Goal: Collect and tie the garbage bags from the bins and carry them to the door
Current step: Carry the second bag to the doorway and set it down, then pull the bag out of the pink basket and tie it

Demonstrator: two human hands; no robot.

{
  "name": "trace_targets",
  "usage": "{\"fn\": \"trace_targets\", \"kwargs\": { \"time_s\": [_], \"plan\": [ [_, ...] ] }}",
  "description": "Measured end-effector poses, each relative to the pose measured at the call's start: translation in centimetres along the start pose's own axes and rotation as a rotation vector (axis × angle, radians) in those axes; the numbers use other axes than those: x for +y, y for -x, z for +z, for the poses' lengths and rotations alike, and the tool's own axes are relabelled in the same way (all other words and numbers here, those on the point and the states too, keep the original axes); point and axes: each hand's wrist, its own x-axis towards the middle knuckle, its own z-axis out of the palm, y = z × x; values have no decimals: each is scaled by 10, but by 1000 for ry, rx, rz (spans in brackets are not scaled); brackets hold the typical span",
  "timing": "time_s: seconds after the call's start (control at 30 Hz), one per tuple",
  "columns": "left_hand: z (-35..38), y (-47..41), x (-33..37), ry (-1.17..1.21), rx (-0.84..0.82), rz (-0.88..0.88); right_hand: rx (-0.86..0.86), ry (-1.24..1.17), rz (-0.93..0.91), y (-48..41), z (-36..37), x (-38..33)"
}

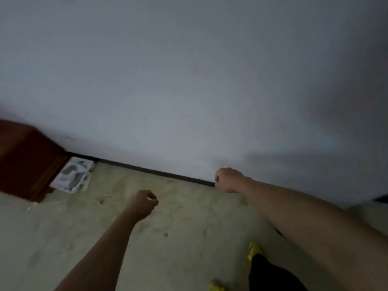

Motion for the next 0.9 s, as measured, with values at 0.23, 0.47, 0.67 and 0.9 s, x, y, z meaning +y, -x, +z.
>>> {"fn": "trace_targets", "kwargs": {
  "time_s": [0.23, 0.47, 0.67, 0.9],
  "plan": [
    [-160, 13, -90, 97, 284, -71, 43, 253, -361, -28, -57, -215],
    [-291, 13, -189, 171, 460, -205, 43, 495, -662, -90, -65, -441],
    [-386, 34, -290, 299, 634, -444, -10, 620, -920, -122, -40, -645],
    [-444, 100, -432, 435, 752, -745, -46, 758, -1263, -87, 57, -865]
  ]
}}
